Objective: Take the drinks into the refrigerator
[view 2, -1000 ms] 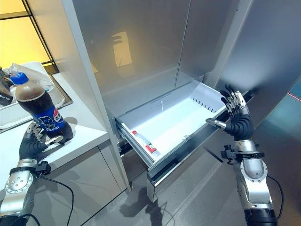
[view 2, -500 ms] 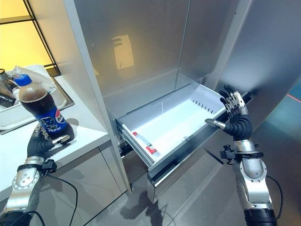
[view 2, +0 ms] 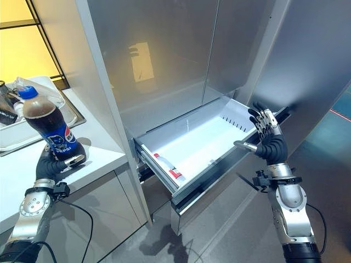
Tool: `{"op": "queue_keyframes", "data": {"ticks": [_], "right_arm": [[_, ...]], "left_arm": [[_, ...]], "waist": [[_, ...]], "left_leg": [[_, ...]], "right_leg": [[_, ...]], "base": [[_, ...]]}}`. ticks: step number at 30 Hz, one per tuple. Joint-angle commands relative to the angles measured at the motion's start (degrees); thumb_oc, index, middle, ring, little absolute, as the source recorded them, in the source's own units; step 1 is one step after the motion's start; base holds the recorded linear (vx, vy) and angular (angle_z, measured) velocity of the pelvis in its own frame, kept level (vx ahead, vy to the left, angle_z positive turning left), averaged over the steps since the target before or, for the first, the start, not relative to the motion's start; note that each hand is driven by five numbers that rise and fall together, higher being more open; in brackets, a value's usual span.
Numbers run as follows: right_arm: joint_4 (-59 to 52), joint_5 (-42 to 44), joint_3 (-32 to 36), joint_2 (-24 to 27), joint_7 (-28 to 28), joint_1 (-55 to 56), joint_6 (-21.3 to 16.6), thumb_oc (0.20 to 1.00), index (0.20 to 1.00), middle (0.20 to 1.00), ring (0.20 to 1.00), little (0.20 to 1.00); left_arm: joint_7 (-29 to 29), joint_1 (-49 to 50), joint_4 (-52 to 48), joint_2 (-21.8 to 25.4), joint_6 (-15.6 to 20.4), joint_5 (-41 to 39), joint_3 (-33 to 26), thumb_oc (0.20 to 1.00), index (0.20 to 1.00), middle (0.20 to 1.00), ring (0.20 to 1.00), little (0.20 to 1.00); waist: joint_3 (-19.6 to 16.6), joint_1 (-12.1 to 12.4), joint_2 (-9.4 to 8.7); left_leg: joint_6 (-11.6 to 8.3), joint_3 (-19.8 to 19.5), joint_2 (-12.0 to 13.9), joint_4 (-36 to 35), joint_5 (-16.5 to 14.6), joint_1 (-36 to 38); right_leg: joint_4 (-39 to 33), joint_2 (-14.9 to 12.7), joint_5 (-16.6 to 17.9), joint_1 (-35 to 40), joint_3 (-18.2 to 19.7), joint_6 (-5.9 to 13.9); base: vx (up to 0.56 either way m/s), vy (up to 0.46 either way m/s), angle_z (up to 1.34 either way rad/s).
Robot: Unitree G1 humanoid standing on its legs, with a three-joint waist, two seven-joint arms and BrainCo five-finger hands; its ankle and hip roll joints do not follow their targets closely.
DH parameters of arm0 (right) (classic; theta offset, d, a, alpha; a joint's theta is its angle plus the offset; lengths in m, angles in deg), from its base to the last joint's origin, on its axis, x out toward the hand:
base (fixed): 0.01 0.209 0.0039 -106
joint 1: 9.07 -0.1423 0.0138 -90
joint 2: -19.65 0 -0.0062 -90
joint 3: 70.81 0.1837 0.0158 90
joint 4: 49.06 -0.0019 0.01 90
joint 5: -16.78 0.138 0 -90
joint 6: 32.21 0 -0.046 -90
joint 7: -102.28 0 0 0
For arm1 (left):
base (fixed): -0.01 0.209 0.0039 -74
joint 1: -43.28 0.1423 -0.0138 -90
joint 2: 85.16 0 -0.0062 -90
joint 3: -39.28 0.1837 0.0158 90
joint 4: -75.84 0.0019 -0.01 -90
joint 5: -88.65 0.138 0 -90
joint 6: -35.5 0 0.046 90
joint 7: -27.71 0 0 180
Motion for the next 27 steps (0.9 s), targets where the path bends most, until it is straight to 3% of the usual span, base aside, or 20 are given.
{"op": "queue_keyframes", "data": {"ticks": [1, 2, 3, 27], "right_arm": [[-2.78, 2.06, 0.43, 2.08, -0.05, -3.63, -1.75, 1.0, 1.0, 1.0, 1.0, 1.0], [-2.86, 2.04, 0.43, 2.09, -0.07, -3.62, -1.72, 1.0, 1.0, 1.0, 1.0, 1.0], [-2.89, 1.93, 0.29, 2.11, -0.02, -3.49, -1.71, 1.0, 1.0, 1.0, 1.0, 1.0], [-2.67, 1.57, 0.25, 1.65, 0.86, -2.28, -1.51, 1.0, 1.0, 1.0, 1.0, 1.0]], "left_arm": [[-0.83, -12.02, 6.36, 4.27, 0.99, -0.23, 0.43, 0.671, 0.671, 0.671, 0.671, 0.671], [-0.81, -12.42, 6.62, 4.25, 1.0, -0.45, 0.59, 0.294, 0.294, 0.294, 0.294, 0.294], [-0.96, -12.83, 6.46, 4.2, 1.08, -0.43, 0.93, 0.2, 0.2, 0.2, 0.2, 0.2], [0.24, -15.77, 4.11, 2.14, 2.02, -1.78, 3.49, 0.2, 0.2, 0.2, 0.2, 0.2]], "waist": [[0.08, -3.49, -0.15], [0.06, -3.6, -0.14], [0.07, -3.66, -0.14], [-0.21, -4.86, 0.52]], "left_leg": [[4.36, -2.63, -2.78, 0.2, -3.77, 0.63], [4.37, -2.58, -2.78, 0.2, -3.79, 0.66], [4.37, -2.52, -2.78, 0.18, -3.79, 0.73], [4.54, -1.44, -3.04, 0.07, -3.84, 0.97]], "right_leg": [[5.99, 1.16, -5.64, 0.56, -1.15, -0.42], [6.01, 1.13, -5.64, 0.56, -1.08, -0.41], [6.06, 1.15, -5.63, 0.55, -0.92, -0.39], [5.51, 0.99, -5.0, 0.55, 0.53, -0.21]], "base": [[0.01, 0.007, -0.07], [0.02, 0.011, -0.05], [0.0, 0.0, 0.0], [0.0, 0.0, 0.0]]}}
